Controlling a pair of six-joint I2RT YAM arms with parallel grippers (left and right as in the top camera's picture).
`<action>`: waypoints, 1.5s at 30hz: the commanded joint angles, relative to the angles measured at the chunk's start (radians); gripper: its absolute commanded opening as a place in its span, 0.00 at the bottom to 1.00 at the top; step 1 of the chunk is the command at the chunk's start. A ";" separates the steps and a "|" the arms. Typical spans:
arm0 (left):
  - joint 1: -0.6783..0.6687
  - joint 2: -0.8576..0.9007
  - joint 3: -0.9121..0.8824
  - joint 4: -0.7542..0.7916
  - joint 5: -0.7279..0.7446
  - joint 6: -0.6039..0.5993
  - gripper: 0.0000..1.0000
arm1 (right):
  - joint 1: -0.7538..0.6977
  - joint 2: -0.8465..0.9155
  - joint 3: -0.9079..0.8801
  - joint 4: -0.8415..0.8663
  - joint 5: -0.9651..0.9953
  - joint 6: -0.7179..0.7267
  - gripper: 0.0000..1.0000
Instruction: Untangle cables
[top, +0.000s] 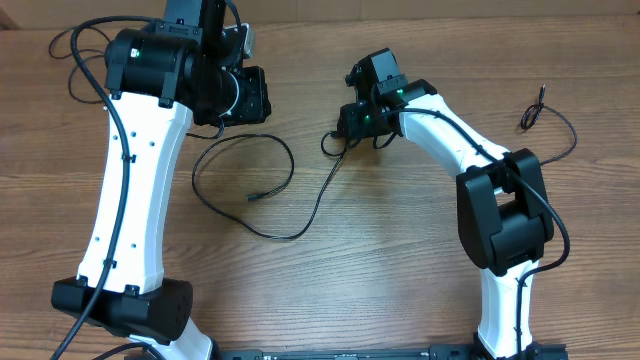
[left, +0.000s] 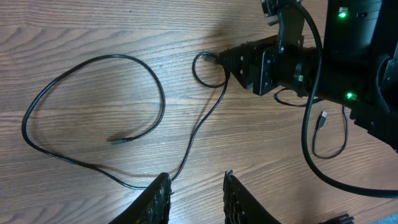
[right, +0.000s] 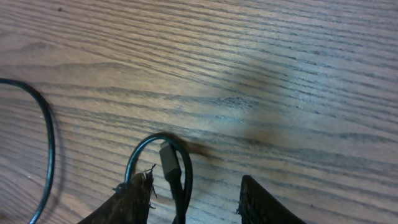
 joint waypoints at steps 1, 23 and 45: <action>0.006 0.011 -0.005 0.005 0.014 0.023 0.29 | 0.011 0.011 -0.001 0.008 0.007 -0.072 0.44; 0.006 0.011 -0.006 0.004 -0.011 0.023 0.31 | 0.053 0.060 -0.015 -0.004 0.007 -0.177 0.22; 0.006 0.011 -0.006 0.024 -0.008 0.022 0.34 | 0.045 -0.152 0.037 -0.145 -0.398 -0.094 0.04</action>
